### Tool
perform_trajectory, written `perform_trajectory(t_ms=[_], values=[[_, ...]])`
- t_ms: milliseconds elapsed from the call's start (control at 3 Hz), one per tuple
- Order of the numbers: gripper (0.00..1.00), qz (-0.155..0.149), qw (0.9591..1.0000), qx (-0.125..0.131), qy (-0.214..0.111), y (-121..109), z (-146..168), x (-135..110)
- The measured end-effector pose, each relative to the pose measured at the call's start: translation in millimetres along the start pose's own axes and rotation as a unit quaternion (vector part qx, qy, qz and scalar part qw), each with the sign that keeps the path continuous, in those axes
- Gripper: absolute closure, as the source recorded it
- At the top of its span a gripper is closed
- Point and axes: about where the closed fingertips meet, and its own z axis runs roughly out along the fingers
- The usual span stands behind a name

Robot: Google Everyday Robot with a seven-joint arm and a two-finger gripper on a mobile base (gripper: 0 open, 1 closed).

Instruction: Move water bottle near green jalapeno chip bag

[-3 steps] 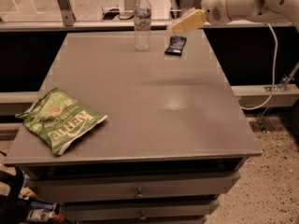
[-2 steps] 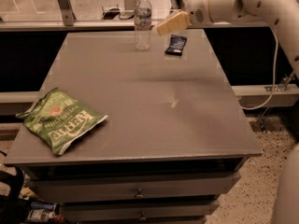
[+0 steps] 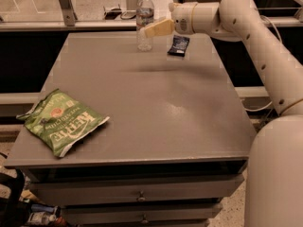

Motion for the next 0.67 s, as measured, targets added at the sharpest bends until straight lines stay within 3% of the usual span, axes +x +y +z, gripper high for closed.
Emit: perform_trajectory(t_ms=[333,667], values=[[0.0,0.006,0.9998,0.018,-0.008,-28.9,20.2,28.2],[0.0,0.002,0.9998,0.017,-0.012,-31.2,26.1,24.0]])
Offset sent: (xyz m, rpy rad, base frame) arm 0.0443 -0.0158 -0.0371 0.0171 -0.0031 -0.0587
